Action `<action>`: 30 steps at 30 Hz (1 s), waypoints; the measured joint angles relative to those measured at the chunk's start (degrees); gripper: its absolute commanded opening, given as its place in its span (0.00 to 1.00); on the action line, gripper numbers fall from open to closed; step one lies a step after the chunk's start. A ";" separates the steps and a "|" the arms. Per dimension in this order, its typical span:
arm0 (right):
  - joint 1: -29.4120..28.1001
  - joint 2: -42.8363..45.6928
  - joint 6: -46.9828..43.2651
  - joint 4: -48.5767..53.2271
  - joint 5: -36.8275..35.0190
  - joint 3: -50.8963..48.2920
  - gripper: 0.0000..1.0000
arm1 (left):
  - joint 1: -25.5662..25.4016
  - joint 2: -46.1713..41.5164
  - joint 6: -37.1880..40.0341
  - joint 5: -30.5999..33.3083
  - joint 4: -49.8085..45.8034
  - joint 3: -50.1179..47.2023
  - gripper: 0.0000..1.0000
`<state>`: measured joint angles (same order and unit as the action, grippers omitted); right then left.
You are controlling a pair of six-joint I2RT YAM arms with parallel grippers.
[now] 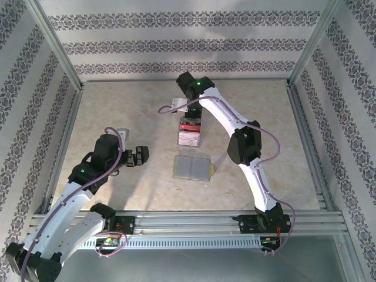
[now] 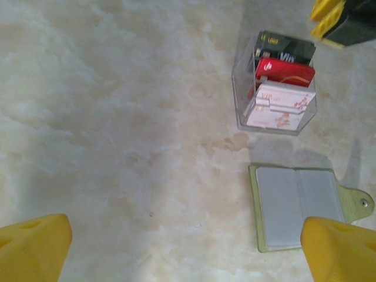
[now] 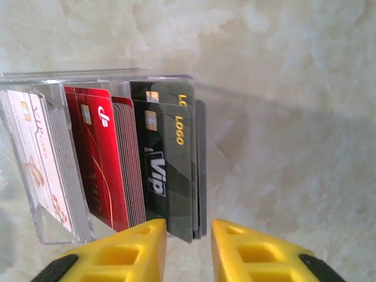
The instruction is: Take the credit cards out of the card holder
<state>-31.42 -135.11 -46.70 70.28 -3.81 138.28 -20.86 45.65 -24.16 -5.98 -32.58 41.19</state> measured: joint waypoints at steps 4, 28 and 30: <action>1.53 7.87 8.87 -0.57 0.81 -3.50 0.32 | 0.00 5.46 -4.02 -4.37 1.92 -1.27 0.99; 21.44 69.88 61.61 -32.87 29.05 -93.50 0.80 | 0.24 25.68 -17.31 -23.34 26.45 -6.47 0.87; 24.20 73.20 62.07 -33.83 29.00 -95.58 0.89 | 0.26 23.63 -16.55 -20.92 25.97 -6.58 0.91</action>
<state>-7.22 -61.91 15.38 36.45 25.19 42.70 -20.60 69.28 -40.71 -26.89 -6.61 34.61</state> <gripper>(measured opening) 0.833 0.874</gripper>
